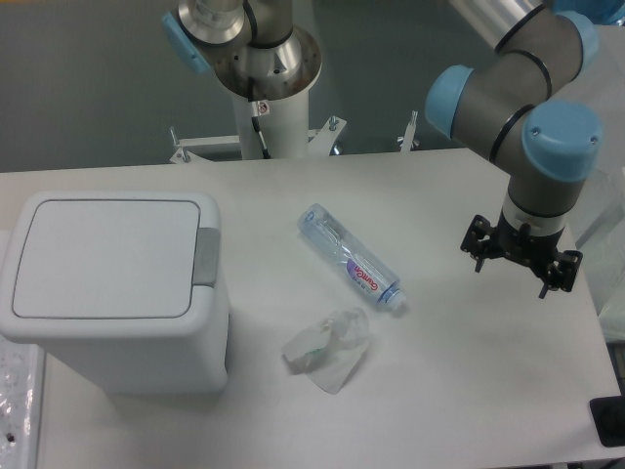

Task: Open the trash can
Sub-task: 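Move the open gripper from its start pose toward the table center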

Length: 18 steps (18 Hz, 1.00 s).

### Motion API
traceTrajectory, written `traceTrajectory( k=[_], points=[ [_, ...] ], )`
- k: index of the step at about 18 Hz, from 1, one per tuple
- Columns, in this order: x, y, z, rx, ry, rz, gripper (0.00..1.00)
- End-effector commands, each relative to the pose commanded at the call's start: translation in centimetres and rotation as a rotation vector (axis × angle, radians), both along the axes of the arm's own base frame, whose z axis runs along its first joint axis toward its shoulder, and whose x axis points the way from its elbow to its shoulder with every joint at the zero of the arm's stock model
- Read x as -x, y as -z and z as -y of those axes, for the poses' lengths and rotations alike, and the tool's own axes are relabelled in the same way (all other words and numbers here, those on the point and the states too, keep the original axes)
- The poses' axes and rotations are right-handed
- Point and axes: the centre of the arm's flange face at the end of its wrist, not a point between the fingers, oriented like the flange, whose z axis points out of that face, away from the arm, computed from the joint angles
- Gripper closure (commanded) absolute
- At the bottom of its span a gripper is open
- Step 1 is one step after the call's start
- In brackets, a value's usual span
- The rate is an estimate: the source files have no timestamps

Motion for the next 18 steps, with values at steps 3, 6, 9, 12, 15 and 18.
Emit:
traceTrajectory(
  k=[3, 6, 9, 12, 15, 18],
  points=[
    [-0.1, 0.0, -0.1, -0.006, 0.002, 0.002, 0.0],
    [-0.5, -0.4, -0.4, -0.014, 0.008, -0.002, 0.0],
    [-1.4, 0.9, -0.7, -0.008, 0.002, 0.017, 0.0],
    [-2.4, 1.0, -1.0, -0.028, -0.081, 0.015, 0.0],
    [-3.7, -0.6, -2.1, -0.129, -0.184, 0.047, 0.0],
    [-4.6, -2.3, -2.7, -0.214, -0.272, 0.075, 0.0]
  ],
)
